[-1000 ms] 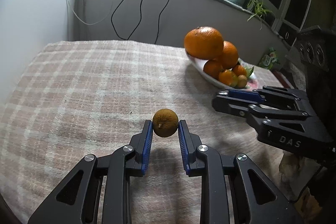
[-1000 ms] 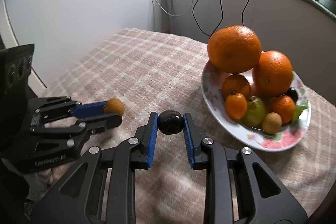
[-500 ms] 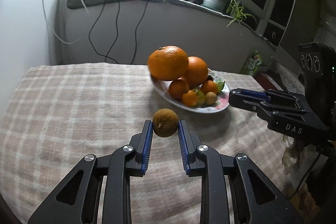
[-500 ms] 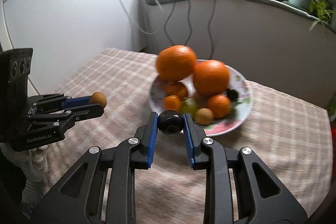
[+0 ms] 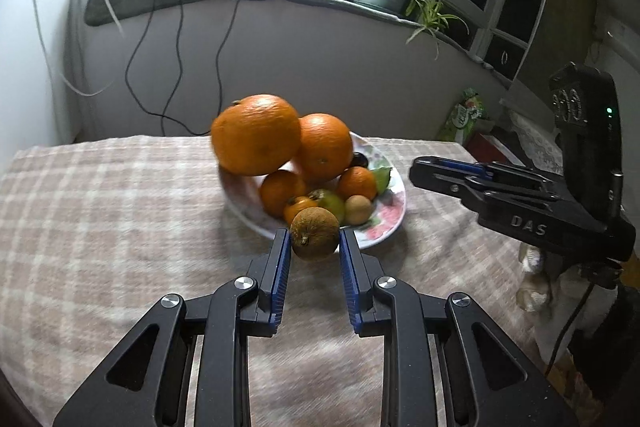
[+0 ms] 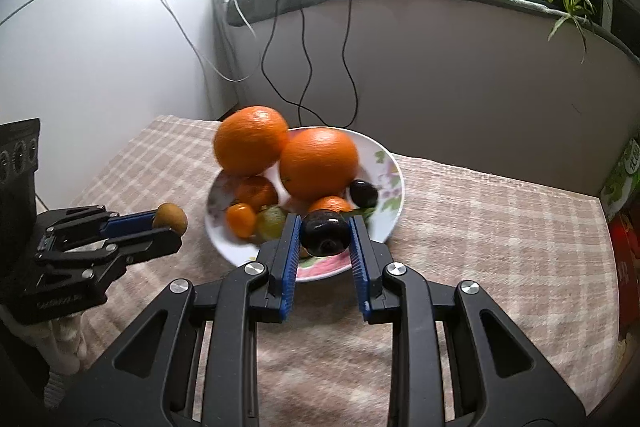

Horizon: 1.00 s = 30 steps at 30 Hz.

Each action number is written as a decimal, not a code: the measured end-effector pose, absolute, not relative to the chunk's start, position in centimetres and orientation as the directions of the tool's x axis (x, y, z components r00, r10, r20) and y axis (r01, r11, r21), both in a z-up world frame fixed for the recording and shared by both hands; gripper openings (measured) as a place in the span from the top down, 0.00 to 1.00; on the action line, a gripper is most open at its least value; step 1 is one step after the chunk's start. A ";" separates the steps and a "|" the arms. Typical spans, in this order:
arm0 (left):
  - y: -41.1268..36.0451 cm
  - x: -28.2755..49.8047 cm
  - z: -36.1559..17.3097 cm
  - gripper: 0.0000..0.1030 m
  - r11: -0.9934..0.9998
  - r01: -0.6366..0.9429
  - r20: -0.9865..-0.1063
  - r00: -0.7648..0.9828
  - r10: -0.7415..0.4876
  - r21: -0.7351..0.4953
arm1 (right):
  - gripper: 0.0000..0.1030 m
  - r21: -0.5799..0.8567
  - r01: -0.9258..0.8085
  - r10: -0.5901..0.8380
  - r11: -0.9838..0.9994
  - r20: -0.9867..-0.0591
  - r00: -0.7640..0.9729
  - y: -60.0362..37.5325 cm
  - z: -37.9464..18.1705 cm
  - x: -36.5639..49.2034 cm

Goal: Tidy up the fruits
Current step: 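Carry the kiwi and plum over the plate with both tools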

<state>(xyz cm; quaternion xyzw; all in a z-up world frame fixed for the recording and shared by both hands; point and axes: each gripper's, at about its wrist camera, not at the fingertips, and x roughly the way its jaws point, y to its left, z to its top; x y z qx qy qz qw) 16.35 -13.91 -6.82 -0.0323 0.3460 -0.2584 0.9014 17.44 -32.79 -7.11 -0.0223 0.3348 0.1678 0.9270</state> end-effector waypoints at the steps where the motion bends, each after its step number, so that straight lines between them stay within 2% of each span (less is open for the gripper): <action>1: -14.2 16.4 -6.9 0.78 0.863 0.446 -0.607 0.625 -0.490 -0.237 | 0.76 0.070 -0.321 0.292 0.944 -0.629 0.721 -33.0 -7.2 17.7; 30: -18.8 17.9 -7.7 0.78 0.855 0.489 -0.635 0.609 -0.476 -0.173 | 0.75 0.102 -0.294 0.287 0.951 -0.650 0.704 -34.4 -9.4 21.5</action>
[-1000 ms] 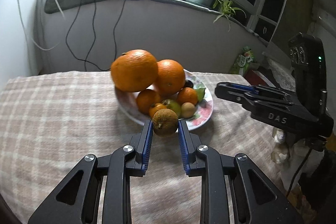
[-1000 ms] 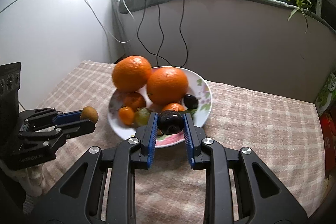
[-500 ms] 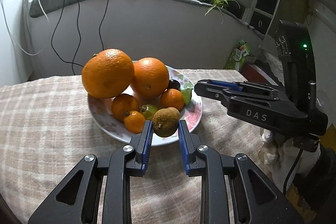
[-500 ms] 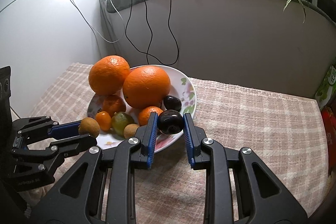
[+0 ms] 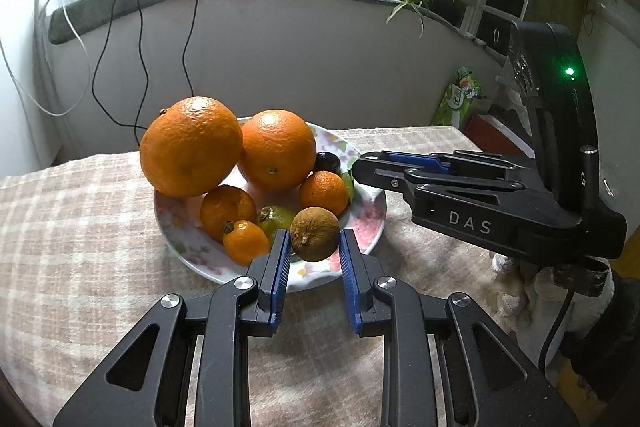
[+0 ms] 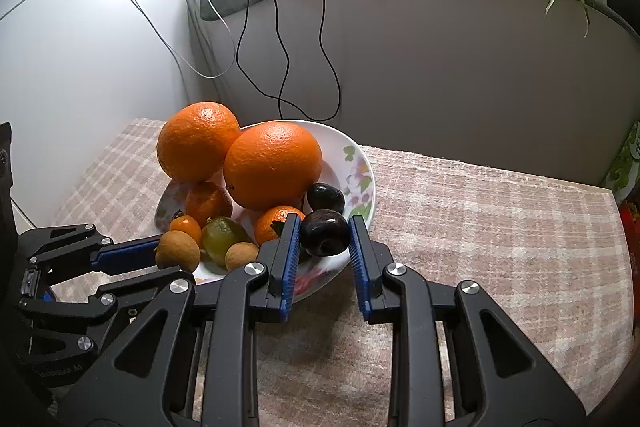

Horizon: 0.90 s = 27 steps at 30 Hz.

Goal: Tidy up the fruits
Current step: 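Carry the kiwi and plum over the plate with both tools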

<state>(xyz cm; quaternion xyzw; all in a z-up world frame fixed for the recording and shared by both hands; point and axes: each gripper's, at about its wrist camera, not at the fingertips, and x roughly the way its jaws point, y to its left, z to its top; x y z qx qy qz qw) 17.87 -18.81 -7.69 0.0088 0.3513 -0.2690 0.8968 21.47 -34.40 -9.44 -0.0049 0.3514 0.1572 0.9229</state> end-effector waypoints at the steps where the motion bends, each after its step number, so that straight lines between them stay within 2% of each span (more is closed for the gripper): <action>1: -18.9 17.9 -7.7 0.78 0.855 0.489 -0.635 0.608 -0.476 -0.172 | 0.76 0.100 -0.294 0.286 0.950 -0.651 0.703 -34.4 -9.5 21.5; 26: -19.1 18.0 -7.5 0.77 0.865 0.479 -0.637 0.623 -0.455 -0.150 | 0.75 0.083 -0.300 0.278 0.950 -0.663 0.695 -33.8 -9.9 21.9; 27: -19.1 18.0 -7.5 0.76 0.866 0.478 -0.636 0.624 -0.454 -0.150 | 0.72 0.083 -0.300 0.278 0.950 -0.663 0.695 -33.9 -9.9 21.9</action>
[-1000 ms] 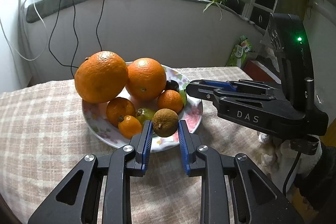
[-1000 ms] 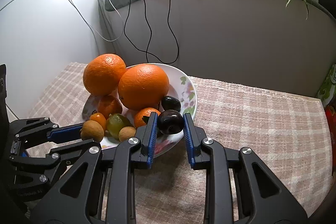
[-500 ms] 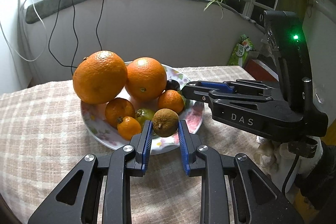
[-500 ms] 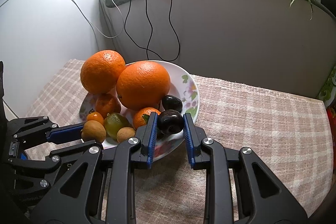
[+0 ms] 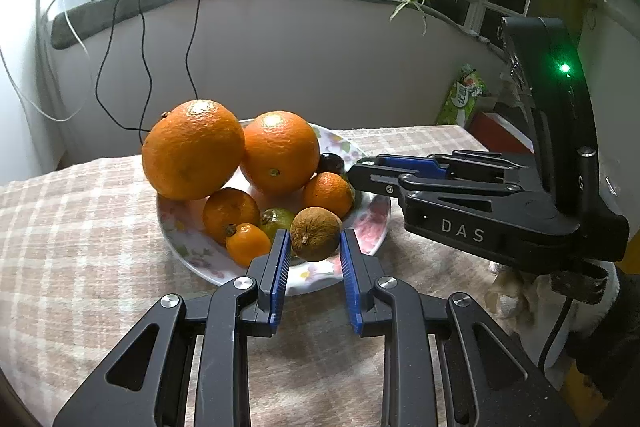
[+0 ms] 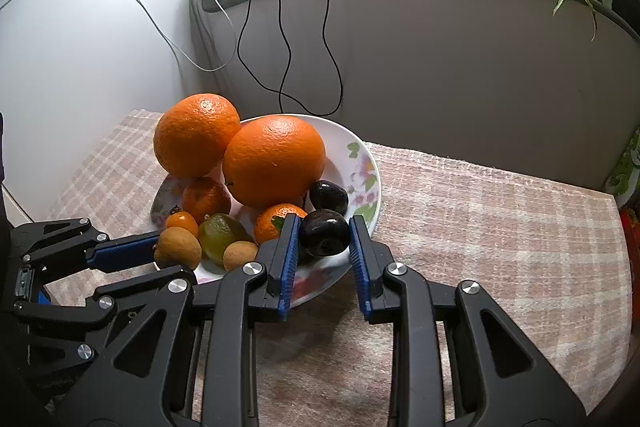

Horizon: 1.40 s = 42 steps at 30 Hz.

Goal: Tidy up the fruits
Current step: 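Carry the kiwi and plum over the plate with both tools, then open both tools to drop the kiwi and plum into the plate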

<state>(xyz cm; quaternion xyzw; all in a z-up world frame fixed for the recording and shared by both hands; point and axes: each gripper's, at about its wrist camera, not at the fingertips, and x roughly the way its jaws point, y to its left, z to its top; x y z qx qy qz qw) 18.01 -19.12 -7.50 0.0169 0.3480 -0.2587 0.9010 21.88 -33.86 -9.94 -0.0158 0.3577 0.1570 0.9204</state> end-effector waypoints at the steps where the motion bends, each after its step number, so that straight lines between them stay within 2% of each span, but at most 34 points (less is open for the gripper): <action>1: -19.1 18.0 -7.5 0.72 0.866 0.478 -0.634 0.626 -0.454 -0.149 | 0.61 0.081 -0.300 0.276 0.951 -0.662 0.696 -33.9 -9.9 21.8; 3: -19.1 17.9 -7.3 0.71 0.866 0.479 -0.631 0.629 -0.454 -0.145 | 0.46 0.078 -0.301 0.276 0.951 -0.653 0.705 -33.9 -9.7 21.6; 8: -19.1 17.8 -7.3 0.70 0.868 0.475 -0.631 0.633 -0.449 -0.141 | 0.45 0.070 -0.305 0.278 0.950 -0.639 0.717 -33.8 -9.2 21.4; 11: -18.9 17.7 -7.4 0.65 0.871 0.471 -0.631 0.635 -0.445 -0.140 | 0.43 0.066 -0.304 0.274 0.950 -0.638 0.720 -33.9 -9.1 21.3; 18: -18.2 17.7 -7.4 0.63 0.879 0.453 -0.632 0.641 -0.435 -0.146 | 0.26 0.074 -0.286 0.268 0.955 -0.627 0.732 -34.4 -8.8 21.0; 21: -17.9 17.7 -7.3 0.55 0.883 0.445 -0.628 0.648 -0.431 -0.148 | 0.20 0.074 -0.279 0.262 0.958 -0.623 0.737 -34.6 -8.6 20.9; 25: -17.4 17.8 -7.3 0.40 0.892 0.424 -0.630 0.653 -0.419 -0.154 | 0.12 0.072 -0.271 0.256 0.960 -0.617 0.744 -34.6 -8.4 20.6; 28: -17.2 17.9 -7.3 0.33 0.901 0.405 -0.638 0.654 -0.406 -0.157 | 0.10 0.085 -0.265 0.260 0.960 -0.611 0.747 -34.8 -8.3 20.6; 31: -17.1 17.8 -7.3 0.31 0.907 0.394 -0.647 0.654 -0.392 -0.151 | 0.10 0.096 -0.257 0.261 0.962 -0.611 0.747 -34.9 -8.2 20.5; 34: -16.9 17.4 -7.4 0.26 0.914 0.382 -0.650 0.661 -0.375 -0.140 | 0.10 0.102 -0.248 0.257 0.963 -0.612 0.748 -35.0 -8.3 20.4; 42: -16.6 16.2 -6.9 0.25 0.931 0.344 -0.639 0.691 -0.338 -0.121 | 0.09 0.139 -0.223 0.261 0.965 -0.602 0.755 -35.6 -8.3 19.2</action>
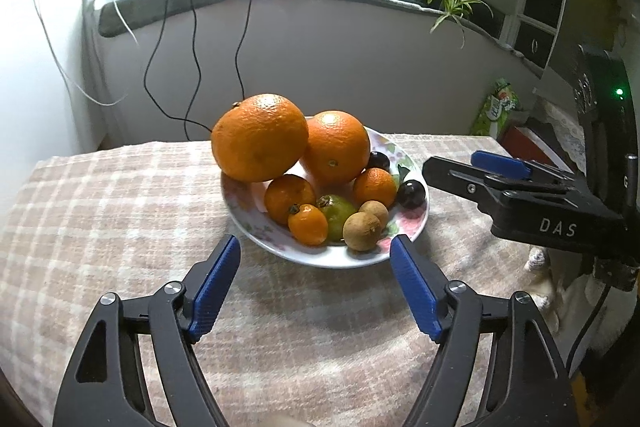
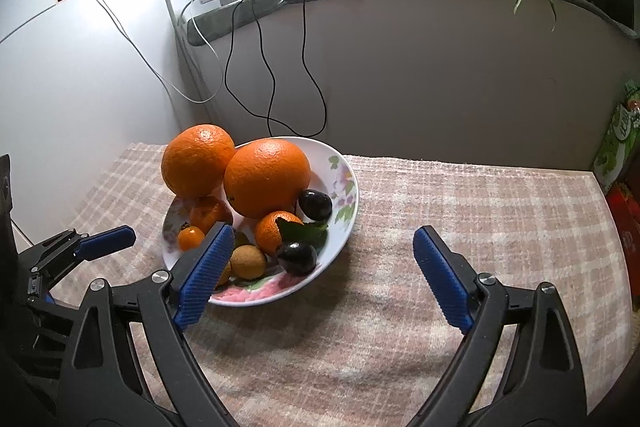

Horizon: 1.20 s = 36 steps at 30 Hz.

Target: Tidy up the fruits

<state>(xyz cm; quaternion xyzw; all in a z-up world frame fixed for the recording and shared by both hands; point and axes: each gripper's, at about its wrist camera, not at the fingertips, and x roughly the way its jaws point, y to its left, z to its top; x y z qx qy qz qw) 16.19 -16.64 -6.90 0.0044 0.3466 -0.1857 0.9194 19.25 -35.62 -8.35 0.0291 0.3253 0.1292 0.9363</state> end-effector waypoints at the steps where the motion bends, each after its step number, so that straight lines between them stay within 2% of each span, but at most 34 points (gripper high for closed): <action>1: -16.6 16.0 -6.8 0.23 0.933 0.340 -0.635 0.697 -0.332 -0.115 | 0.09 0.135 -0.222 0.258 0.966 -0.599 0.758 -35.6 -8.3 19.0; 11: -16.1 13.8 -6.0 0.22 0.951 0.300 -0.588 0.757 -0.286 -0.076 | 0.09 0.087 -0.224 0.233 0.971 -0.572 0.787 -35.1 -7.7 15.7; 18: -15.1 12.6 -5.2 0.21 0.956 0.278 -0.562 0.777 -0.282 -0.095 | 0.00 0.074 -0.212 0.219 0.974 -0.535 0.816 -34.8 -7.0 13.0; 36: -14.9 11.3 -4.6 0.21 0.957 0.273 -0.539 0.794 -0.283 -0.101 | 0.00 0.024 -0.137 0.130 0.990 -0.510 0.850 -35.4 -7.3 9.9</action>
